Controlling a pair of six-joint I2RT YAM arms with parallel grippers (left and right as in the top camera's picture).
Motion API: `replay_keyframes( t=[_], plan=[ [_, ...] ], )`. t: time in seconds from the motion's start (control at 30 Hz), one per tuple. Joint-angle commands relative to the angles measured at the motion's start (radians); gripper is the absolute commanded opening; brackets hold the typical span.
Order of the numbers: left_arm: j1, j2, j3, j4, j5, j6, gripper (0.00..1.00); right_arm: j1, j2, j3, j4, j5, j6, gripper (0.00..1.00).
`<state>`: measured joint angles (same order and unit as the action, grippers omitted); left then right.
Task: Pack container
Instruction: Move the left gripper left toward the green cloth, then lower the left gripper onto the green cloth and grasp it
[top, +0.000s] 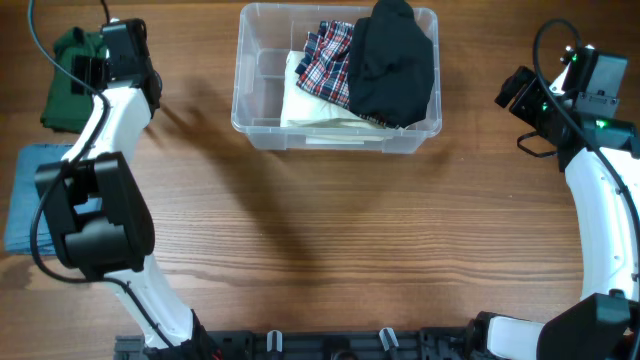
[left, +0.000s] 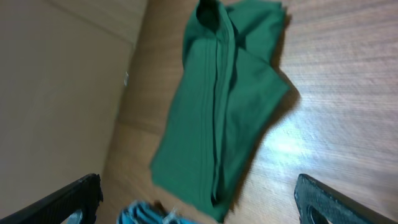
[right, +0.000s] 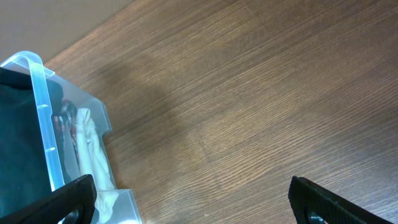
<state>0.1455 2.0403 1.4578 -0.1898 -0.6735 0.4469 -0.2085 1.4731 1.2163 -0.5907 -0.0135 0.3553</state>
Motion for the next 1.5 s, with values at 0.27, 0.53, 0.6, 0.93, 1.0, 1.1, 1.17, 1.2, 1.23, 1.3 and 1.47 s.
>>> replay_keyframes(
  t=[0.27, 0.53, 0.6, 0.93, 1.0, 1.1, 1.17, 1.2, 1.23, 1.3, 1.47],
  plan=[
    [0.024, 0.117, 0.015, 0.066, -0.004, 0.143, 1.00, 0.000, 0.010, 0.000, 0.003, 0.021, 0.013, 1.00],
    [0.040, 0.163, 0.015, 0.112, 0.050, 0.150, 1.00, 0.000, 0.010, 0.000, 0.003, 0.021, 0.012, 1.00],
    [0.047, 0.167, 0.015, 0.119, 0.064, 0.148, 1.00, 0.000, 0.010, 0.000, 0.003, 0.021, 0.013, 1.00],
    [0.100, 0.212, 0.015, 0.164, 0.082, 0.148, 1.00, 0.000, 0.010, 0.000, 0.003, 0.021, 0.012, 1.00],
    [0.102, 0.233, 0.015, 0.164, 0.082, 0.148, 1.00, 0.000, 0.010, 0.000, 0.003, 0.021, 0.012, 1.00],
    [0.101, 0.251, 0.015, 0.171, 0.082, 0.148, 1.00, 0.000, 0.010, 0.000, 0.003, 0.021, 0.013, 1.00],
    [0.101, 0.259, 0.015, 0.190, 0.082, 0.148, 1.00, 0.000, 0.010, 0.000, 0.003, 0.021, 0.013, 1.00],
    [0.102, 0.265, 0.015, 0.201, 0.082, 0.151, 1.00, 0.000, 0.010, 0.000, 0.003, 0.021, 0.013, 1.00],
    [0.102, 0.268, 0.015, 0.206, 0.082, 0.153, 1.00, 0.000, 0.010, 0.000, 0.003, 0.021, 0.013, 1.00],
    [0.103, 0.282, 0.015, 0.222, 0.082, 0.160, 1.00, 0.000, 0.010, 0.000, 0.003, 0.021, 0.013, 1.00],
    [0.113, 0.333, 0.015, 0.243, 0.082, 0.168, 1.00, 0.000, 0.010, 0.000, 0.003, 0.021, 0.013, 1.00]
  ],
)
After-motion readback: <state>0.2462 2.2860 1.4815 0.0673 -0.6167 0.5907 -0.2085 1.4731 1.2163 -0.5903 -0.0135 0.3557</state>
